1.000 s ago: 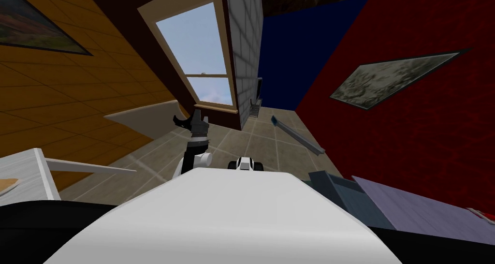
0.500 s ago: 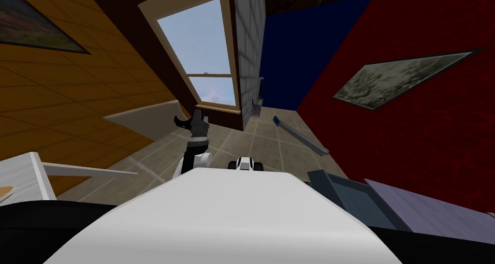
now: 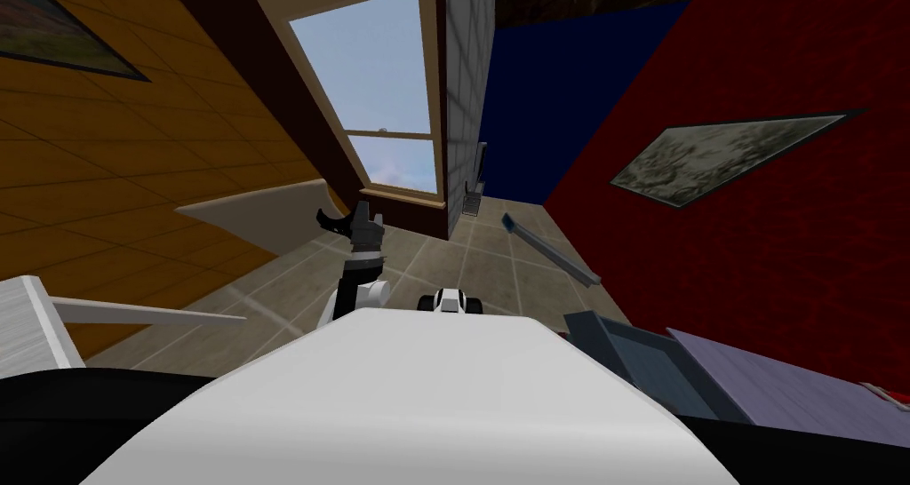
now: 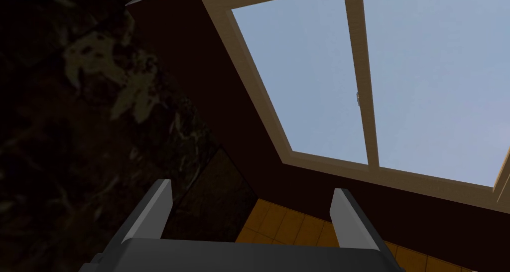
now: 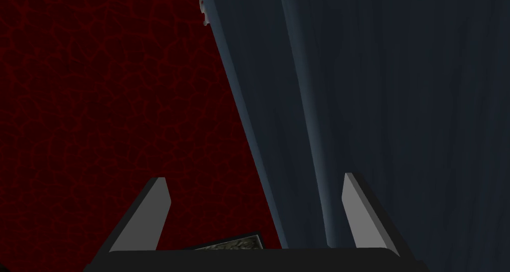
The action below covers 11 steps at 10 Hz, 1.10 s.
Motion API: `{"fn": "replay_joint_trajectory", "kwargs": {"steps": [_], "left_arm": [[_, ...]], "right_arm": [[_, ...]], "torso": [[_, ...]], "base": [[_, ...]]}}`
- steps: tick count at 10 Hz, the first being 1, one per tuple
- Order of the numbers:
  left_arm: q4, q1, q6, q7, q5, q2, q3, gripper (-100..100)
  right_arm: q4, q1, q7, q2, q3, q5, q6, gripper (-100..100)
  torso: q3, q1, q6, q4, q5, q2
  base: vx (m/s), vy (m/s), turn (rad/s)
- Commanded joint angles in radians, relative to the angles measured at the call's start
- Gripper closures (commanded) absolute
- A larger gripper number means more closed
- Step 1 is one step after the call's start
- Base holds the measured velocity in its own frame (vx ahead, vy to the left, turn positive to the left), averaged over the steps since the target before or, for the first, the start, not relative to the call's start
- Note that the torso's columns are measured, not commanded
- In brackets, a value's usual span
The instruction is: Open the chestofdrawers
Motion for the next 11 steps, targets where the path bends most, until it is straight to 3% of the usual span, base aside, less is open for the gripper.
{"fn": "replay_joint_trajectory", "kwargs": {"steps": [1, 4, 5, 6, 11], "left_arm": [[0.000, 0.000, 0.000, 0.000, 0.000, 0.000, 0.000, 0], [0.000, 0.000, 0.000, 0.000, 0.000, 0.000, 0.000, 0], [0.000, 0.000, 0.000, 0.000, 0.000, 0.000, 0.000, 0], [0.000, 0.000, 0.000, 0.000, 0.000, 0.000, 0.000, 0], [0.000, 0.000, 0.000, 0.000, 0.000, 0.000, 0.000, 0]], "right_arm": [[0.010, -0.009, 0.023, -0.044, -0.013, -0.027, -0.049, -100], [0.005, -0.010, 0.057, -0.098, -0.030, -0.061, -0.103, -100], [-0.003, -0.005, 0.057, -0.082, -0.027, -0.058, -0.091, -100], [0.001, -0.007, 0.057, -0.082, -0.027, -0.059, -0.098, 0], [0.000, -0.007, 0.058, -0.074, -0.024, -0.061, -0.105, 0]], "torso": [[-0.001, 0.001, 0.000, 0.000, 0.000, -0.001], [-0.002, 0.005, 0.000, 0.000, 0.006, 0.000], [-0.003, 0.007, -0.001, 0.000, 0.008, -0.001], [-0.003, 0.006, 0.000, 0.000, 0.007, -0.001], [-0.001, 0.003, 0.000, 0.000, 0.003, 0.000]], "base": [[0.001, 0.089, -0.007], [-0.007, 0.082, -0.009], [-0.006, 0.030, -0.001], [0.000, 0.000, 0.000], [0.000, 0.000, 0.000]]}}
